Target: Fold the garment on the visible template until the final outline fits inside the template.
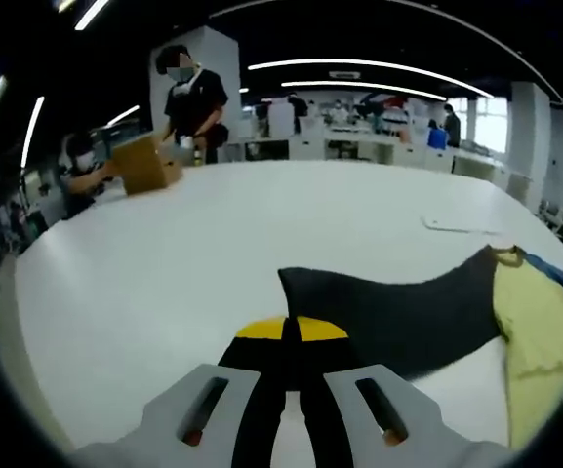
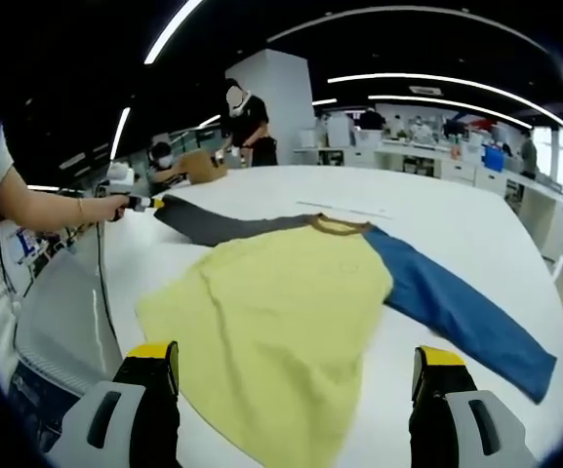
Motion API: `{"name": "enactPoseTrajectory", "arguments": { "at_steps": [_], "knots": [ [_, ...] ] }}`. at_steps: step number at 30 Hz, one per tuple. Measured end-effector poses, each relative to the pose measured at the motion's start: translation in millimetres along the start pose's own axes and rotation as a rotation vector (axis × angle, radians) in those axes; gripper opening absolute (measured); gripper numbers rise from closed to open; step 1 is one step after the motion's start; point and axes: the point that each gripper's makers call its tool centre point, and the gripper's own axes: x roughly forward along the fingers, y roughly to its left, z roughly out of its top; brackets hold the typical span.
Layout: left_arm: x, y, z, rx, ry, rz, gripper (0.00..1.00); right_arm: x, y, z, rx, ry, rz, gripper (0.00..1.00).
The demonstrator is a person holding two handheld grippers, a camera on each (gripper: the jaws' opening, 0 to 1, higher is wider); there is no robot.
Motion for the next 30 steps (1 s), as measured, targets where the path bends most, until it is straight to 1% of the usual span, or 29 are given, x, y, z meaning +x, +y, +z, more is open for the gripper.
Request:
{"name": "enactPoseTrajectory", "arguments": {
  "at_steps": [3, 11, 12, 14, 18, 20, 25, 26, 28, 29, 30],
  "knots": [
    [1, 1.1, -3.3, 0.043, 0.014, 0.011, 0.00, 0, -3, 0.7, 0.026, -0.009, -0.001, 0.99],
    [3, 9.8, -16.7, 0.026, 0.050, 0.019, 0.00, -1, -9, 0.3, 0.036, -0.012, -0.020, 0.99],
    [3, 10.2, -16.8, 0.026, 0.047, 0.021, 0.01, -2, -9, 0.2, 0.037, -0.011, -0.021, 0.99],
    [1, 11.4, -16.9, 0.036, 0.041, 0.023, 0.06, -2, -11, 0.3, 0.039, -0.012, -0.025, 0.99],
    [-6, 2.1, -14.3, -0.001, 0.013, -0.024, 0.19, -2, -14, 2.1, 0.043, -0.019, -0.032, 0.99],
    [-11, -8.9, -11.2, 0.001, -0.015, -0.068, 0.25, -1, -14, 2.3, 0.042, -0.017, -0.030, 0.99],
    [-20, -31.8, -13.0, 0.027, -0.027, -0.151, 0.37, 0, -14, 1.6, 0.039, -0.010, -0.023, 0.99],
    [-22, -39.8, -13.7, 0.041, -0.028, -0.184, 0.38, 0, -13, 1.6, 0.041, -0.010, -0.019, 0.99],
    [-26, -44.6, -14.8, 0.057, -0.027, -0.196, 0.42, 1, -12, 2.2, 0.041, -0.012, -0.014, 0.99],
    [-28, -51.9, -15.3, 0.073, -0.031, -0.225, 0.44, 1, -14, 3.2, 0.036, -0.017, -0.019, 0.99],
    [-32, -59.5, -16.5, 0.073, -0.034, -0.255, 0.45, 1, -15, 4.5, 0.025, -0.022, -0.024, 0.99]
  ]
}}
